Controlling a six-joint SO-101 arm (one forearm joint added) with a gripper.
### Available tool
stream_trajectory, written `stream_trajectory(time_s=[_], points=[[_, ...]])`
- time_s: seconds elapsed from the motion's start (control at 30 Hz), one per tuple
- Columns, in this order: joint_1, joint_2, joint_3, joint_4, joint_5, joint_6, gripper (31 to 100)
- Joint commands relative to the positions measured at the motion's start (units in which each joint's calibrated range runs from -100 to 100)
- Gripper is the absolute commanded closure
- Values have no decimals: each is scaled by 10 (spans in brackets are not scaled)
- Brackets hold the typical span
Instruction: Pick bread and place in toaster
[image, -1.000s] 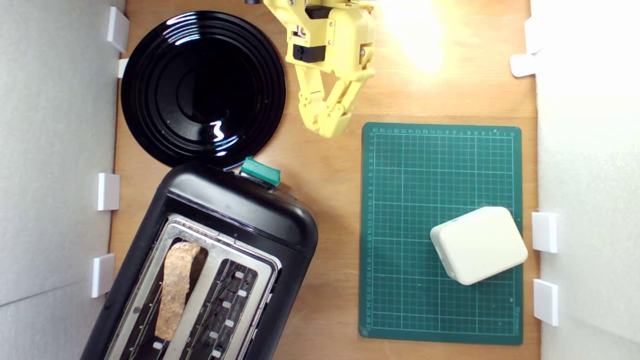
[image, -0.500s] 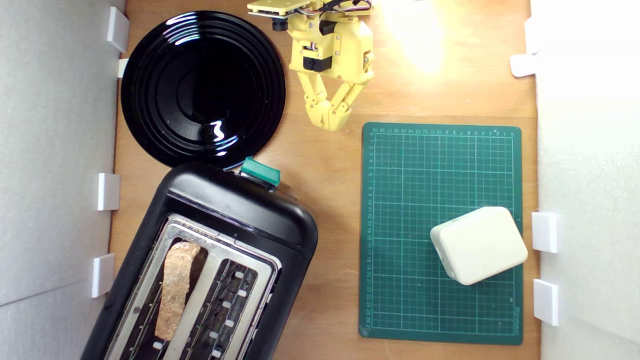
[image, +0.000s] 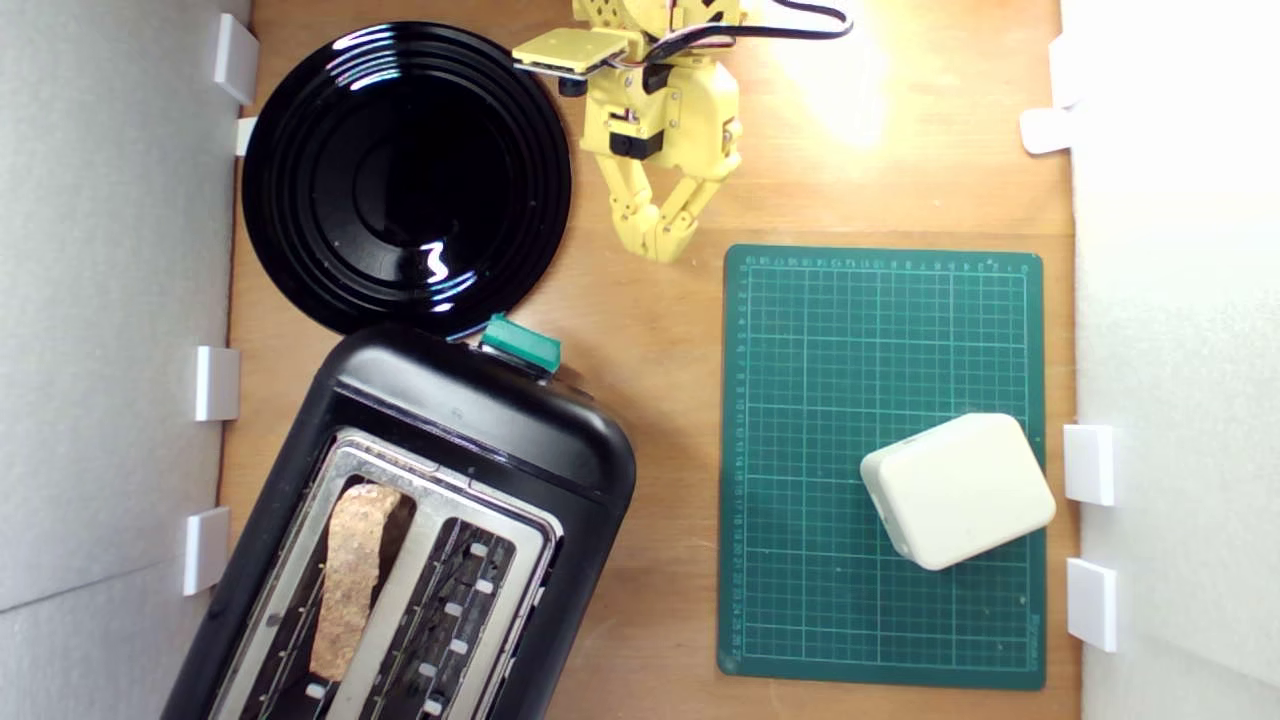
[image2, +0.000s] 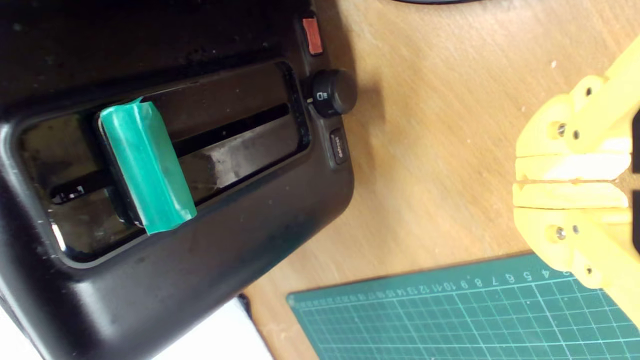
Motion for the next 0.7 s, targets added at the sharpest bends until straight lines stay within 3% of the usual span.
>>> stream_trajectory(time_s=[0.0, 0.13, 0.67], points=[[-2, -6, 7, -13, -2, 4, 944], [-2, -7, 10, -50, 56, 20, 944], [-3, -8, 10, -75, 70, -19, 945]])
